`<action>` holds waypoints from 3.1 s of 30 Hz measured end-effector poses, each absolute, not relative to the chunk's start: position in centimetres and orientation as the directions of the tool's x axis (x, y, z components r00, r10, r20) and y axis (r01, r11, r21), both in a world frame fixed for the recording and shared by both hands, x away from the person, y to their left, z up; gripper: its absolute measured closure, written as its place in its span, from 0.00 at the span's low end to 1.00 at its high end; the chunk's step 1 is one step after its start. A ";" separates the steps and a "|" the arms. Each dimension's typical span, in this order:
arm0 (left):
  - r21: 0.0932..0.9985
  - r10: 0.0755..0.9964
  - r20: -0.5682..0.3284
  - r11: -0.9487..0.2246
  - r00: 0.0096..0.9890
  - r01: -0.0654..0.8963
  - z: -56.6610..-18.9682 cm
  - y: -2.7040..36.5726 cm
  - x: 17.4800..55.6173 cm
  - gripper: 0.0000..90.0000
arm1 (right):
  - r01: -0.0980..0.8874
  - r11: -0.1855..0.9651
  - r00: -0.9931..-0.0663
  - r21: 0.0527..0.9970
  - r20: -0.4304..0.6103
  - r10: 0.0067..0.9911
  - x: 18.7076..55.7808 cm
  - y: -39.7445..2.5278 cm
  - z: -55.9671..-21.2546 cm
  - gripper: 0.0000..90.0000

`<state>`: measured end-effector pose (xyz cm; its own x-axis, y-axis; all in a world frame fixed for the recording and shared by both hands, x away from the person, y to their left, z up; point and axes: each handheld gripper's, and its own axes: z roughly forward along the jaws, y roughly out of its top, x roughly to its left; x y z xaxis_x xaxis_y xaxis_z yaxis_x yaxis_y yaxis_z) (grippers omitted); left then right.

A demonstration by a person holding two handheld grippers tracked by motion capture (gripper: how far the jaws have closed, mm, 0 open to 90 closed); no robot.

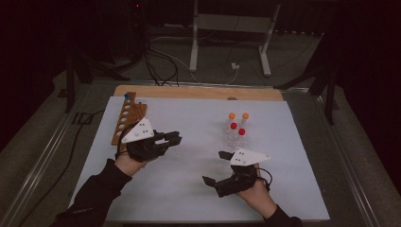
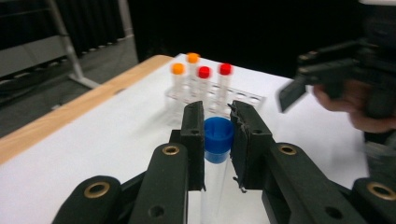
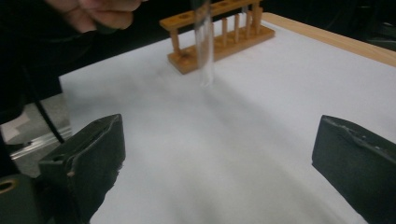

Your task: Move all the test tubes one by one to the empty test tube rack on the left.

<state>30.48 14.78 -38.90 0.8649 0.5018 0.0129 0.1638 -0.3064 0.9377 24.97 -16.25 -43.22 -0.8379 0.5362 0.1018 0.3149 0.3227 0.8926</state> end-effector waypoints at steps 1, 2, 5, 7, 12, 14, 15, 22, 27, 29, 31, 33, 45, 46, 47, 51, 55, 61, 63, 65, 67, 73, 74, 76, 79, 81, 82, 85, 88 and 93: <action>0.938 0.511 0.018 -0.307 0.860 0.163 -38.7 15.0 30.7 0.86 | 0.307 0.325 -0.841 0.894 0.095 0.533 24.9 -16.3 -43.2 0.01; 0.937 0.520 0.022 -0.308 0.854 0.164 -38.6 15.2 30.9 0.86 | 0.301 0.324 -0.844 0.897 0.092 0.529 24.9 -16.3 -43.1 0.01; 0.938 0.545 0.030 -0.305 0.838 0.165 -38.0 16.0 31.4 0.86 | 0.292 0.321 -0.847 0.901 0.088 0.525 24.8 -16.4 -43.0 0.01; 0.939 0.559 0.028 -0.299 0.829 0.170 -37.7 16.5 31.9 0.86 | 0.281 0.323 -0.849 0.904 0.076 0.524 24.7 -16.4 -43.0 0.01; 0.940 0.602 0.042 -0.294 0.797 0.173 -36.8 18.1 32.8 0.86 | 0.280 0.316 -0.852 0.907 0.083 0.518 24.8 -16.5 -43.1 0.01; 0.941 0.621 0.047 -0.290 0.782 0.174 -36.6 18.8 33.1 0.86 | 0.286 0.311 -0.856 0.906 0.096 0.508 24.9 -16.7 -43.1 0.01; 0.941 0.628 0.044 -0.286 0.777 0.178 -36.4 19.1 33.2 0.86 | 0.286 0.315 -0.854 0.905 0.092 0.512 24.9 -16.7 -43.1 0.01; 0.943 0.693 0.049 -0.269 0.719 0.195 -35.8 21.7 34.7 0.86 | 0.275 0.307 -0.854 0.911 0.085 0.514 24.8 -16.8 -42.9 0.01; 0.942 0.739 0.050 -0.258 0.671 0.214 -35.4 23.4 36.0 0.86 | 0.271 0.313 -0.855 0.910 0.078 0.513 24.8 -16.7 -43.0 0.01; 0.939 0.754 0.053 -0.260 0.655 0.223 -35.4 23.9 36.6 0.86 | 0.271 0.315 -0.857 0.909 0.079 0.510 24.8 -16.7 -43.0 0.01; 0.938 0.766 0.056 -0.260 0.641 0.229 -35.3 24.3 37.2 0.86 | 0.271 0.313 -0.857 0.910 0.080 0.510 24.8 -16.7 -43.0 0.01; 0.937 0.778 0.057 -0.258 0.626 0.235 -35.3 24.7 37.7 0.86 | 0.271 0.314 -0.856 0.910 0.078 0.511 24.8 -16.7 -43.1 0.01; 0.933 0.842 0.072 -0.246 0.535 0.262 -36.0 27.0 40.8 0.86 | 0.271 0.323 -0.859 0.907 0.076 0.507 24.8 -16.8 -43.2 0.01; 0.934 0.848 0.074 -0.244 0.525 0.261 -36.1 27.1 41.1 0.86 | 0.272 0.320 -0.858 0.908 0.079 0.507 24.8 -16.8 -43.2 0.01; 0.936 0.851 0.064 -0.233 0.521 0.265 -36.1 27.4 41.4 0.86 | 0.273 0.317 -0.858 0.908 0.081 0.507 24.8 -16.8 -43.2 0.01; 0.941 0.867 0.056 -0.211 0.495 0.263 -36.7 28.1 42.3 0.86 | 0.278 0.312 -0.858 0.908 0.089 0.506 24.9 -16.9 -43.2 0.01; 0.940 0.886 0.050 -0.197 0.461 0.278 -37.7 28.6 43.3 0.86 | 0.281 0.313 -0.859 0.907 0.092 0.504 24.9 -16.9 -43.3 0.01; 0.940 0.905 0.029 -0.169 0.424 0.296 -38.9 29.0 44.3 0.86 | 0.283 0.313 -0.858 0.906 0.094 0.505 25.0 -17.1 -43.4 0.01; 0.941 0.908 0.030 -0.167 0.419 0.294 -39.2 28.9 44.5 0.86 | 0.284 0.314 -0.859 0.906 0.094 0.504 25.0 -17.1 -43.4 0.01; 0.937 0.908 0.027 -0.169 0.419 0.305 -39.5 28.9 44.6 0.86 | 0.287 0.313 -0.858 0.905 0.097 0.504 25.1 -17.2 -43.4 0.01; 0.934 0.909 0.024 -0.170 0.417 0.315 -39.9 28.7 44.8 0.86 | 0.289 0.314 -0.858 0.904 0.098 0.504 25.0 -17.2 -43.5 0.01; 0.921 0.910 0.028 -0.184 0.413 0.342 -41.0 28.4 45.1 0.86 | 0.290 0.315 -0.859 0.904 0.100 0.503 25.0 -17.2 -43.5 0.01; 0.920 0.911 0.026 -0.183 0.413 0.347 -41.2 28.4 45.1 0.86 | 0.290 0.316 -0.859 0.903 0.100 0.503 25.0 -17.2 -43.5 0.01; 0.914 0.911 0.032 -0.193 0.412 0.357 -41.6 28.3 45.1 0.86 | 0.292 0.317 -0.859 0.902 0.102 0.501 25.0 -17.2 -43.5 0.01; 0.907 0.912 0.031 -0.197 0.408 0.371 -42.3 28.2 45.2 0.86 | 0.292 0.315 -0.859 0.903 0.102 0.502 25.0 -17.3 -43.5 0.01; 0.902 0.913 0.029 -0.199 0.407 0.382 -42.8 28.2 45.2 0.86 | 0.291 0.316 -0.859 0.903 0.101 0.502 25.0 -17.3 -43.4 0.01; 0.900 0.914 0.028 -0.200 0.405 0.387 -43.0 28.2 45.2 0.86 | 0.292 0.315 -0.859 0.903 0.103 0.502 25.0 -17.3 -43.4 0.01; 0.895 0.915 0.025 -0.200 0.403 0.399 -43.4 28.2 45.2 0.86 | 0.292 0.315 -0.859 0.903 0.103 0.502 25.0 -17.3 -43.5 0.01; 0.894 0.915 0.024 -0.200 0.403 0.401 -43.6 28.3 45.2 0.86 | 0.292 0.315 -0.859 0.903 0.104 0.501 25.0 -17.3 -43.5 0.01; 0.891 0.915 0.023 -0.201 0.403 0.406 -43.8 28.2 45.3 0.86 | 0.294 0.315 -0.860 0.903 0.105 0.500 25.0 -17.3 -43.5 0.01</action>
